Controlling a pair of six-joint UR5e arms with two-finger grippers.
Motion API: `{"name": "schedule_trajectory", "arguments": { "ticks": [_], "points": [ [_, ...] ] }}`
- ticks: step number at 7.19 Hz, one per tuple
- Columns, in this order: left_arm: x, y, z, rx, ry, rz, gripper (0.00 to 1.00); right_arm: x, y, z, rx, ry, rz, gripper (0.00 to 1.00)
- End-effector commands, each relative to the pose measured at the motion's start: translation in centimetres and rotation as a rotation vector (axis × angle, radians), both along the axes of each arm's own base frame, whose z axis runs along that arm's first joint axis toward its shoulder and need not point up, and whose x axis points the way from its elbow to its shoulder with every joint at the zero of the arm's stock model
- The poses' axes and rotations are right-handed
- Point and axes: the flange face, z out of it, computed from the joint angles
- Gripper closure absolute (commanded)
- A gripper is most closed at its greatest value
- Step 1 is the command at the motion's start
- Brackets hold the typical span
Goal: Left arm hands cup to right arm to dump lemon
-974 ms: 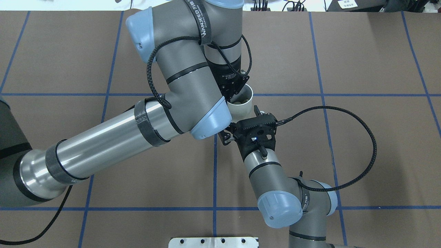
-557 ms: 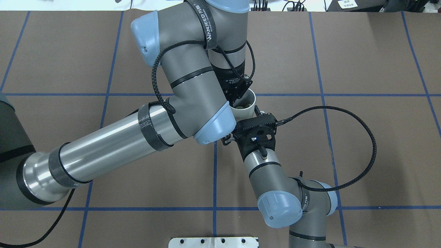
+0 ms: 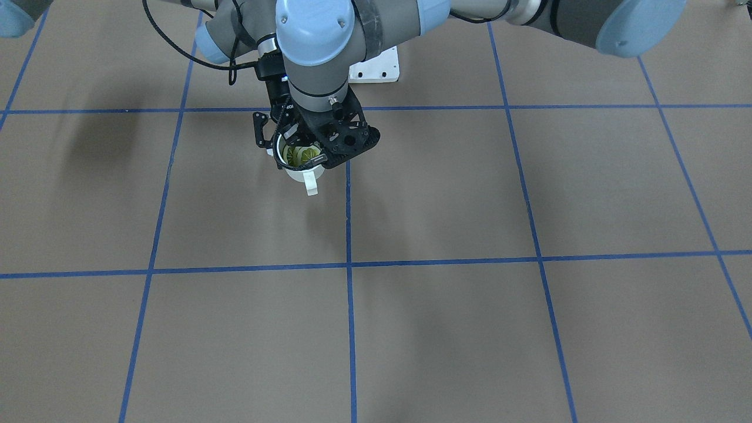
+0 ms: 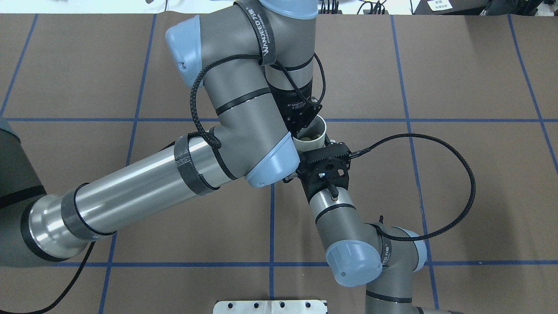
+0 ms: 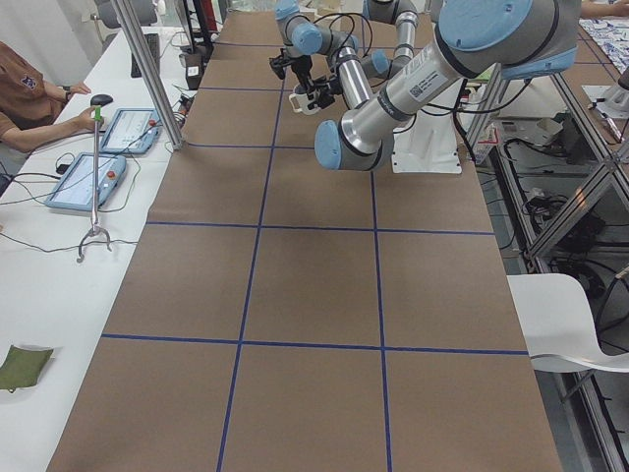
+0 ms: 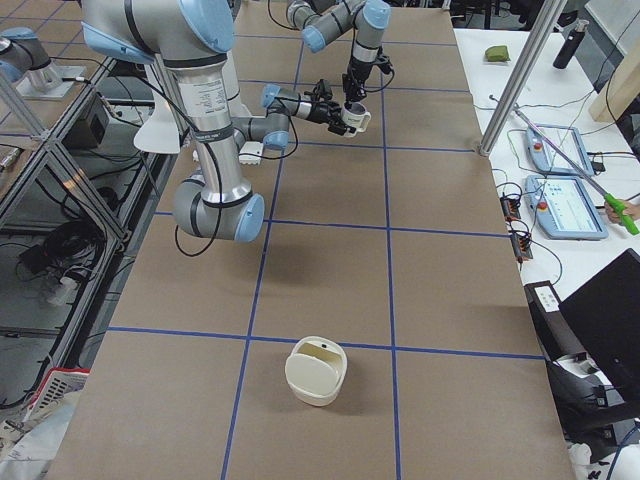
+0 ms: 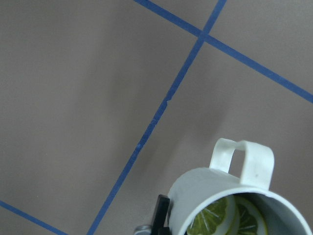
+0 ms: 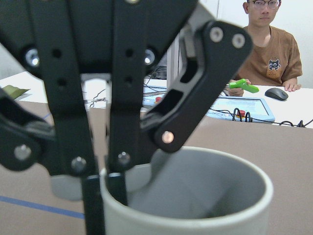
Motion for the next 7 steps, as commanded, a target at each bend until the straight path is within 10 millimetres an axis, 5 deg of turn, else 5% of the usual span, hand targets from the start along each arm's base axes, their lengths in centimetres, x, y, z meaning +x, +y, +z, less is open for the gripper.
{"name": "schedule_trajectory", "arguments": {
  "ticks": [1,2,3,4,5,7],
  "points": [
    [0.0,0.1,-0.2,0.002,0.003,0.001,1.0,0.1,0.0,0.0,0.001,-0.004,0.0,0.18],
    [0.0,0.1,-0.2,0.003,0.004,0.001,1.0,0.0,0.0,0.1,0.001,-0.001,-0.002,0.36],
    [0.0,0.1,-0.2,0.002,0.003,0.001,0.87,0.0,0.0,0.2,0.001,0.004,-0.002,0.5],
    [-0.2,0.0,-0.4,0.007,0.006,-0.001,0.12,0.0,0.0,0.4,0.0,0.007,-0.002,0.58],
    [-1.3,0.1,-1.4,0.021,0.026,-0.011,0.0,0.1,0.0,0.3,0.001,0.005,-0.002,0.62],
    [-5.0,-1.4,-2.8,0.052,0.063,-0.061,0.0,0.0,0.0,0.2,0.022,0.051,-0.016,0.62]
  ]
}}
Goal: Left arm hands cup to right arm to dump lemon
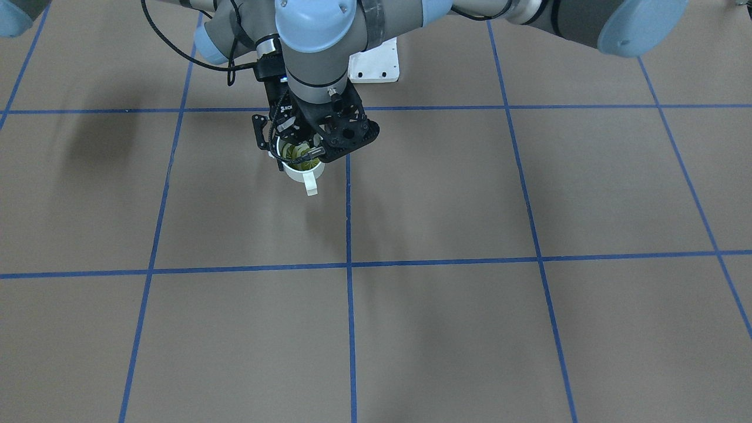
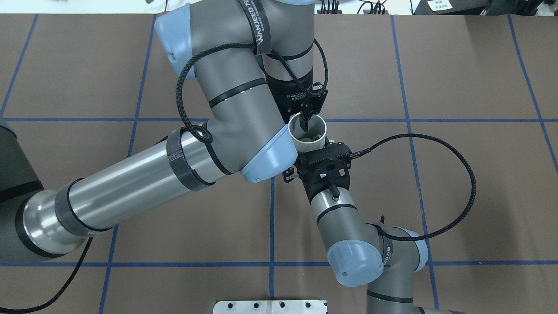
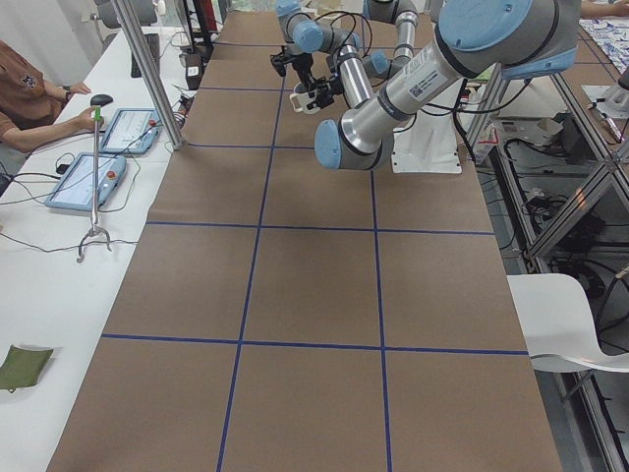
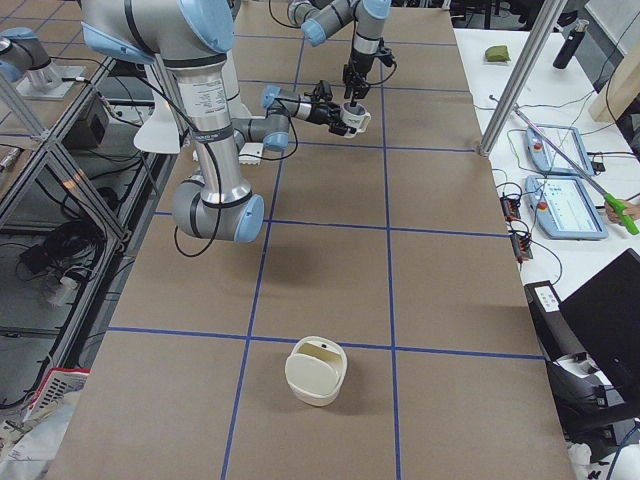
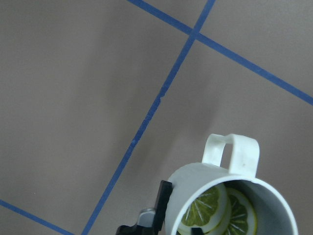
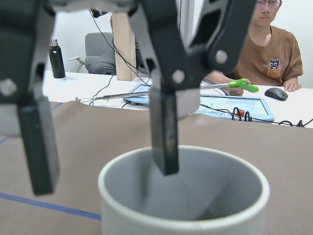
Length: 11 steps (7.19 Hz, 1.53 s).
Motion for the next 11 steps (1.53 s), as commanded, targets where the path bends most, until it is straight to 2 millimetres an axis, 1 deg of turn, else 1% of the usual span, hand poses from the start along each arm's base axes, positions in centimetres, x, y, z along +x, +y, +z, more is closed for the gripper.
{"name": "schedule_trajectory", "arguments": {
  "ticks": [1,2,3,4,5,6,7,8,9,10,11],
  "points": [
    [-3.8,-1.9,-1.2,0.029,0.031,-0.055,0.0,0.0,-0.2,-0.1,0.028,0.061,-0.016,0.63],
    [-5.6,-2.5,-1.4,0.048,0.043,-0.073,0.0,0.5,-1.0,0.0,0.027,0.064,-0.004,0.63],
    [-7.2,-3.2,-1.1,0.054,0.047,-0.096,0.0,1.6,-2.6,0.8,0.013,0.064,0.001,0.63],
    [-7.9,-4.0,-0.5,0.053,0.041,-0.112,0.0,3.4,-4.3,2.3,-0.003,0.069,0.021,0.63],
    [-8.3,-4.9,1.4,0.062,0.018,-0.119,0.0,5.6,-5.8,4.2,-0.031,0.056,0.067,0.63],
    [-8.2,-5.4,3.0,0.094,-0.01,-0.112,0.0,10.0,-6.6,7.9,-0.08,0.038,0.11,0.63],
    [-8.3,-6.1,4.8,0.116,-0.042,-0.115,0.0,15.5,-6.6,11.9,-0.125,0.073,0.109,0.63],
    [-8.4,-6.5,6.0,0.151,-0.069,-0.111,0.0,20.5,-5.4,15.5,-0.126,0.043,0.113,0.73],
    [-8.7,-7.0,6.9,0.155,-0.082,-0.114,0.0,24.2,-4.3,19.3,-0.108,-0.053,0.13,0.73],
    [-8.7,-6.9,7.1,0.153,-0.084,-0.115,0.0,27.9,-3.0,23.5,-0.109,-0.168,0.154,0.73],
    [-8.8,-6.9,7.0,0.155,-0.083,-0.116,0.0,32.0,-1.6,27.9,-0.095,-0.282,0.171,0.74]
  ]
}}
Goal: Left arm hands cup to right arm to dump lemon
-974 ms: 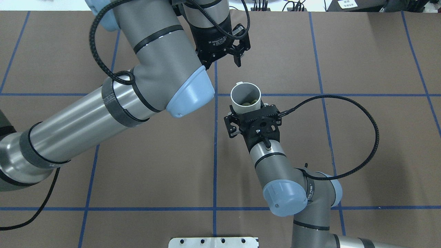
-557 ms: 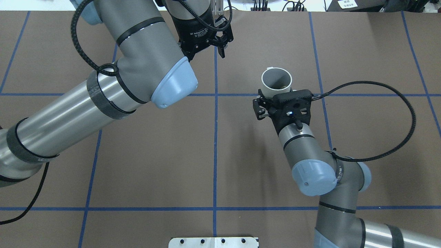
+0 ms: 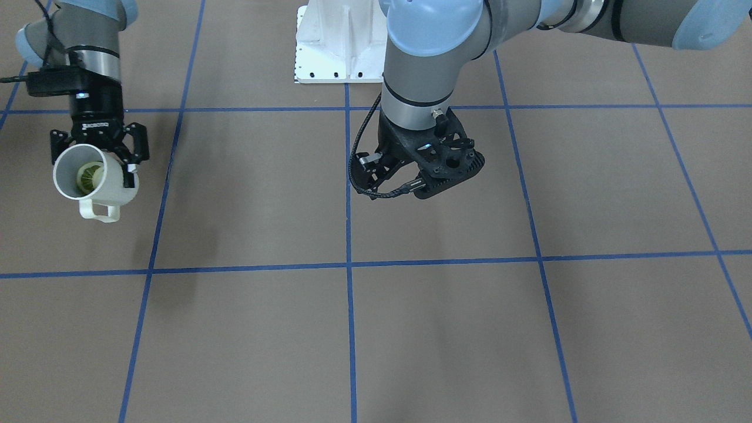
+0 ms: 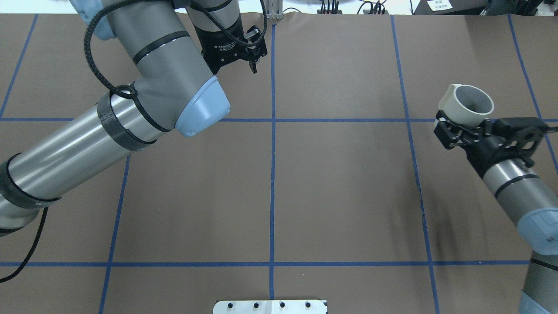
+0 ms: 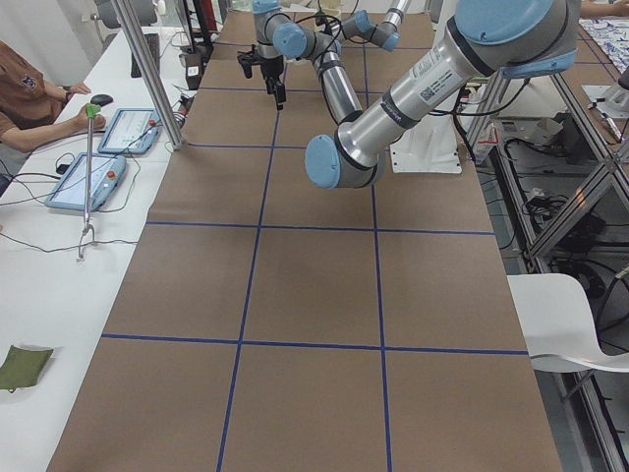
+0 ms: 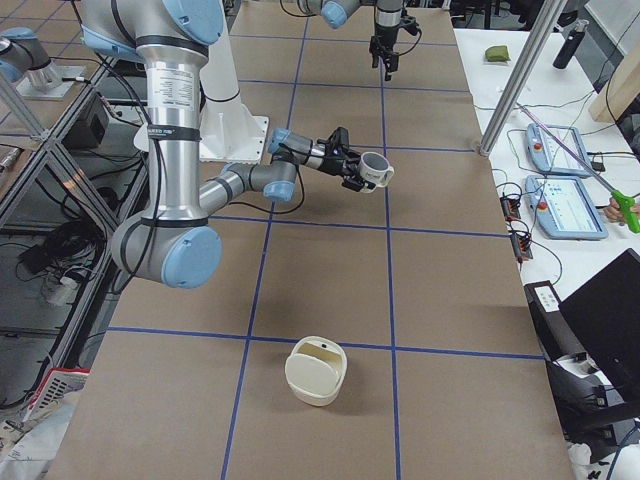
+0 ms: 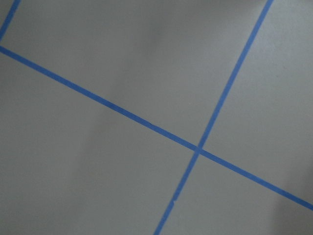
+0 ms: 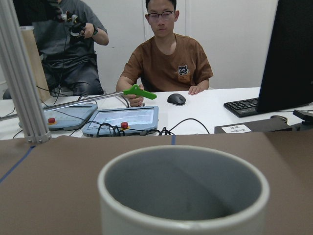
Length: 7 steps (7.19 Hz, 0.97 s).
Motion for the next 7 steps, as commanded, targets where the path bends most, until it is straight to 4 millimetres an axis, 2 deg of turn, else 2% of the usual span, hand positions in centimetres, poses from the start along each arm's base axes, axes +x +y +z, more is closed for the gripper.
{"name": "schedule_trajectory", "arguments": {
  "ticks": [1,3,4,5,6,7],
  "points": [
    [-0.2,0.0,0.1,0.004,-0.002,-0.002,0.0,9.1,3.4,10.6,0.047,-0.193,0.043,0.74],
    [0.1,0.2,0.1,0.004,-0.005,-0.006,0.0,16.0,6.8,22.0,0.039,-0.33,0.089,0.81],
    [0.1,0.2,0.1,0.004,-0.007,-0.007,0.0,19.6,8.6,26.7,0.033,-0.356,0.097,0.79],
    [0.1,0.2,0.1,0.007,-0.008,-0.01,0.0,22.6,10.2,28.3,0.021,-0.396,0.105,0.79],
    [0.1,0.3,0.1,0.009,-0.011,-0.012,0.0,25.3,11.7,29.0,-0.009,-0.423,0.118,0.79],
    [0.1,0.4,-0.3,0.013,-0.007,-0.015,0.0,25.8,11.7,29.1,-0.003,-0.43,0.151,0.76]
  ]
}}
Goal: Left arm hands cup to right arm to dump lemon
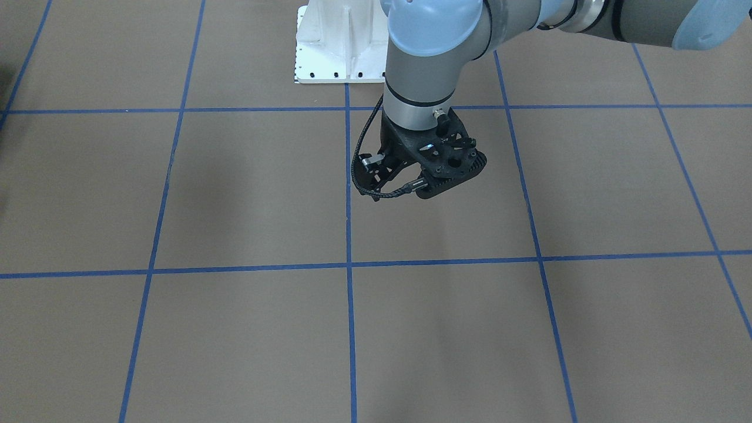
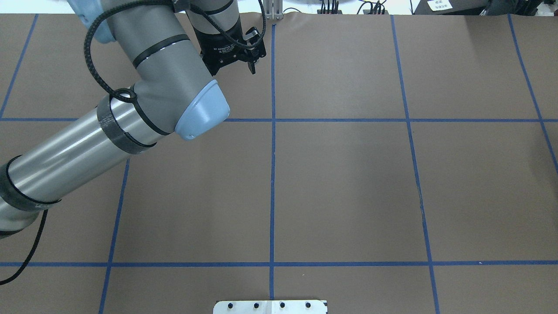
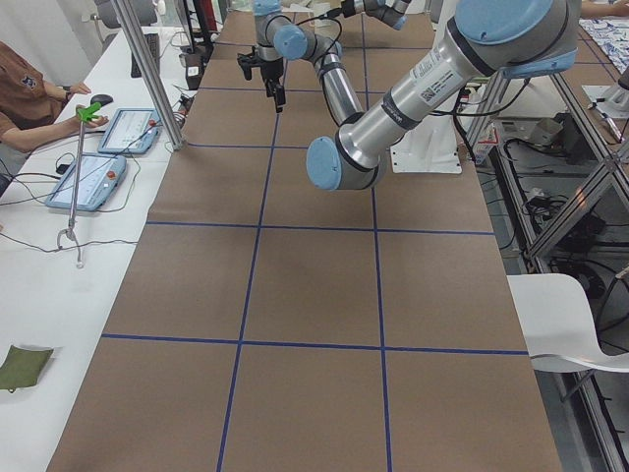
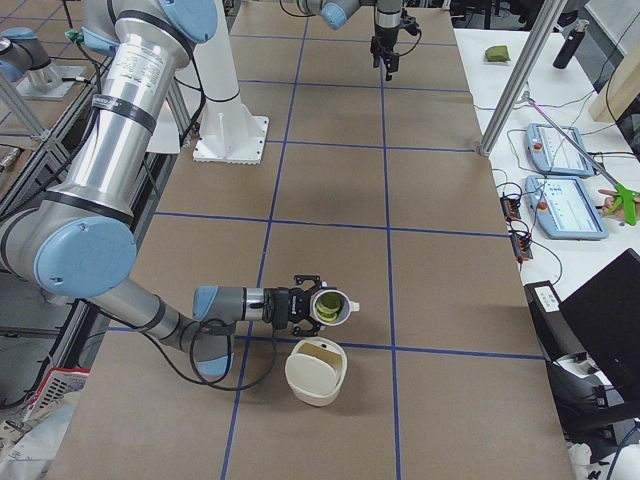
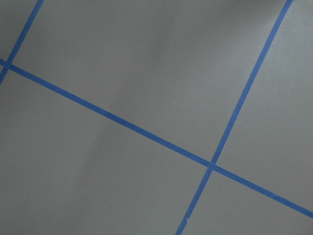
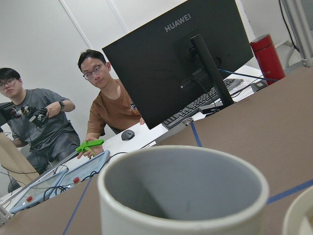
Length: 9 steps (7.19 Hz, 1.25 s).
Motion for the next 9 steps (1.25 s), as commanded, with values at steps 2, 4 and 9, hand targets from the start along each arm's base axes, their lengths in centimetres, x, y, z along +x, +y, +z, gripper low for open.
{"name": "schedule_trajectory", "arguments": {
  "ticks": [2,4,9],
  "points": [
    [-0.1,0.2,-0.6,0.006,0.003,-0.005,0.0,1.3,0.4,0.4,-0.034,-0.155,0.052,0.74],
    [-0.1,0.2,-0.4,0.004,0.001,-0.005,0.0,1.4,0.5,-0.5,-0.031,-0.338,0.053,0.74],
    [-0.5,0.3,-0.5,0.009,0.005,-0.008,0.0,2.5,1.5,-1.0,-0.1,-0.834,-0.008,0.74]
  ]
}}
